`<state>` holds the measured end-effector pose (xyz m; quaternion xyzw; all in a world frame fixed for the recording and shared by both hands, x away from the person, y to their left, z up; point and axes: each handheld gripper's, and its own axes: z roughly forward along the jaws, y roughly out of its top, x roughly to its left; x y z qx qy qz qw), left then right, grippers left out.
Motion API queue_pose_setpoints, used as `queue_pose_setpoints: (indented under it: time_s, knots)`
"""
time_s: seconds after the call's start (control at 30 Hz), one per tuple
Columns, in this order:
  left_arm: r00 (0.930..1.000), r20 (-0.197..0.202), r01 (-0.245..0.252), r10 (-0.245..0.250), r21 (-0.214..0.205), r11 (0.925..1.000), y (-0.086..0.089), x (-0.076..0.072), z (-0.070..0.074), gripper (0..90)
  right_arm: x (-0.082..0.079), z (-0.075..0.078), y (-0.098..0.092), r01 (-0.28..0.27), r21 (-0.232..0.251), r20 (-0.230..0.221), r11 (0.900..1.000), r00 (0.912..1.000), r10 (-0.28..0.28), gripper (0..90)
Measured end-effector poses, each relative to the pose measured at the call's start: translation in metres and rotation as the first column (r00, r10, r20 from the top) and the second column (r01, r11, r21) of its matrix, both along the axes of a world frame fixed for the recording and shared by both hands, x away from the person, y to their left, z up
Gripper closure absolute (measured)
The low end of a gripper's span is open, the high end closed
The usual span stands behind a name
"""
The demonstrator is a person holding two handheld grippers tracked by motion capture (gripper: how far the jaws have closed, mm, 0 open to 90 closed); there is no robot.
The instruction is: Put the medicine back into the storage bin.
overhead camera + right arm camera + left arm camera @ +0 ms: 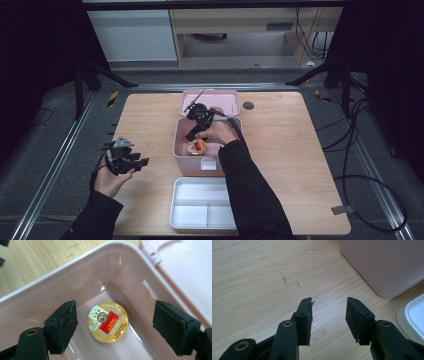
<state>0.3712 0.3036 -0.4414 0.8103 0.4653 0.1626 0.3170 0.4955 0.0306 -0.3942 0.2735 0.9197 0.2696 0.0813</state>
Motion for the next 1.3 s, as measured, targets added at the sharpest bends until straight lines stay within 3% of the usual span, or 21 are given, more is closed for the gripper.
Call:
queue_pose_setpoints:
  time_s: [0.3, 0.6, 0.73, 1.13, 1.3]
  knots:
    - [0.9996, 0.006, 0.028, -0.028, 0.003, 0.9996, -0.006, -0.003, 0.004, 55.9, -0.018, 0.035, -0.028, 0.005, 0.088, 0.078, 0.9961, 0.9969, -0.012, 24.5]
    - [0.9977, 0.008, 0.068, -0.068, 0.003, 0.9977, -0.011, -0.004, 0.005, 55.8, -0.036, 0.056, -0.059, 0.025, 0.11, 0.131, 0.9936, 0.9906, -0.039, 27.3]
    - [0.9954, 0.006, 0.095, -0.095, 0.006, 0.9954, -0.014, -0.006, 0.006, 55.8, -0.049, 0.065, -0.085, 0.028, 0.133, 0.163, 0.9908, 0.9854, -0.05, 29.8]
    - [0.986, 0.001, 0.166, -0.167, 0.034, 0.9855, -0.026, -0.009, 0.005, 56.1, -0.083, 0.062, -0.145, 0.08, 0.168, 0.199, 0.9826, 0.9735, -0.113, 31.8]
    - [0.9754, -0.01, 0.221, -0.22, 0.035, 0.9747, -0.034, -0.013, 0.006, 56.7, -0.1, 0.049, -0.171, 0.092, 0.181, 0.204, 0.9792, 0.9705, -0.129, 30.8]
